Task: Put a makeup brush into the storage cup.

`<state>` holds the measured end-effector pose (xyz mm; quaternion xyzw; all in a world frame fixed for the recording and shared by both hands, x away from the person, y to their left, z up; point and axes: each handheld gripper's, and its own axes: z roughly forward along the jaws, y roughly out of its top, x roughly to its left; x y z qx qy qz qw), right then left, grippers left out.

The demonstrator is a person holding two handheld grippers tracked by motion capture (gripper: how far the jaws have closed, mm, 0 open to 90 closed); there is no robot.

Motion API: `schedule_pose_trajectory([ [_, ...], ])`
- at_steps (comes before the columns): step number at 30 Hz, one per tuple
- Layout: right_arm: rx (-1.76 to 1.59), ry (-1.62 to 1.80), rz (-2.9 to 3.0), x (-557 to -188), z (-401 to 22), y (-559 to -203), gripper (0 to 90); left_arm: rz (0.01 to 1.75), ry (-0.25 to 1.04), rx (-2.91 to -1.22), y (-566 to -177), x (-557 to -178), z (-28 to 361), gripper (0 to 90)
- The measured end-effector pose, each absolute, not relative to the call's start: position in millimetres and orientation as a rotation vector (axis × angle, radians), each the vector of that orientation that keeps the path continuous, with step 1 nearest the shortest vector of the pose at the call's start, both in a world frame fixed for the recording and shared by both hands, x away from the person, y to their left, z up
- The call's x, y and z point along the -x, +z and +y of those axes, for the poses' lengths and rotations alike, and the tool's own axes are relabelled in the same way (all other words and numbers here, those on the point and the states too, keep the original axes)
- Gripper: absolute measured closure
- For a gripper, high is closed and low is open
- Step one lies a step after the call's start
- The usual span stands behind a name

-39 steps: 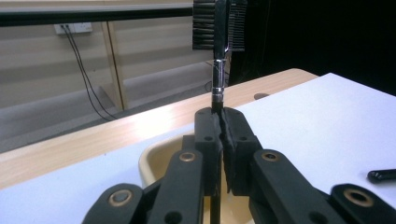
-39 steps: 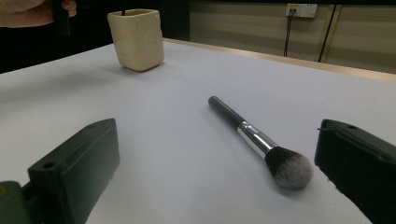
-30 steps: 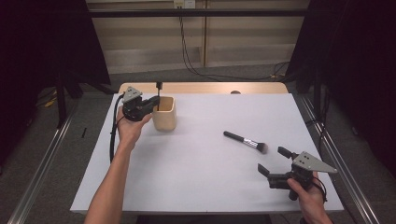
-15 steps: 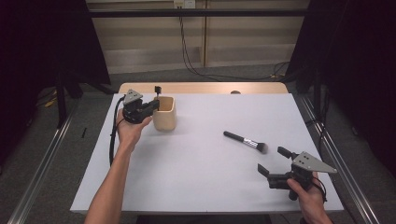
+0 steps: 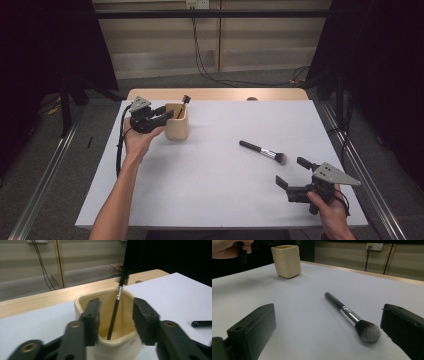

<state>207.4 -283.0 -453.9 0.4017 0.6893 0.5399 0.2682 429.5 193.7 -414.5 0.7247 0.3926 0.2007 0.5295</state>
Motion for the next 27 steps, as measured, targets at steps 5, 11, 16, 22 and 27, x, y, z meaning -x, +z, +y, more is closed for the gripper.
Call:
schedule_pose_trajectory([
  [5, -1.086, 1.456, 1.863, -208, -283, -454, 0.0, 0.938, 0.497, -1.712, -411, -423, 198, 38.1],
  [11, -1.086, 1.454, 1.862, -209, -283, -454, 0.0, 0.929, 0.502, -1.725, -409, -414, 198, 24.5],
  [16, -1.091, 1.451, 1.862, -209, -283, -455, 0.0, 0.943, 0.490, -1.716, -407, -405, 201, 12.4],
  [22, -1.088, 1.450, 1.862, -209, -283, -454, 0.0, 0.936, 0.497, -1.713, -405, -395, 209, 7.8],
  [27, -1.096, 1.448, 1.859, -209, -284, -455, 0.0, 0.902, 0.512, -1.694, -404, -383, 215, 3.1],
])
